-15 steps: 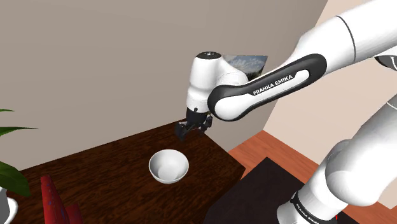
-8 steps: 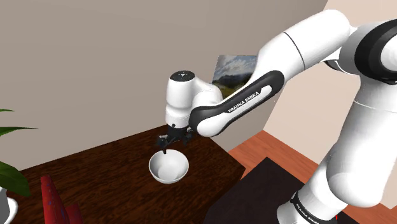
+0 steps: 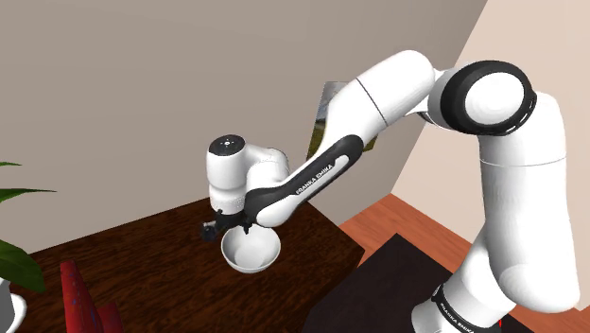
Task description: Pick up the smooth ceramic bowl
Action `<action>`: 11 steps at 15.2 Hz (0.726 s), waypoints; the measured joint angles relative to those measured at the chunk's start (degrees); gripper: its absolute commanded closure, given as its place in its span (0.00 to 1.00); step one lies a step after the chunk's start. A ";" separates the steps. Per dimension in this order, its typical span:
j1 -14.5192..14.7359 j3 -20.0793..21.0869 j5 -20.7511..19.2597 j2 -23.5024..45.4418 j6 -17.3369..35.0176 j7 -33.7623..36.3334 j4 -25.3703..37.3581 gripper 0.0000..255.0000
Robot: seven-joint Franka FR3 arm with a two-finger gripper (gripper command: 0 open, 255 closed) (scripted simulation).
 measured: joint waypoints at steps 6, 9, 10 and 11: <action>2.81 -2.25 -2.90 6.92 1.00 2.34 5.40 0.00; 3.34 -3.06 -3.93 8.63 2.39 3.25 5.65 0.00; 3.43 -3.26 -4.17 9.07 2.70 3.42 5.76 0.00; 3.53 -3.37 -4.28 9.39 2.80 3.49 5.98 1.00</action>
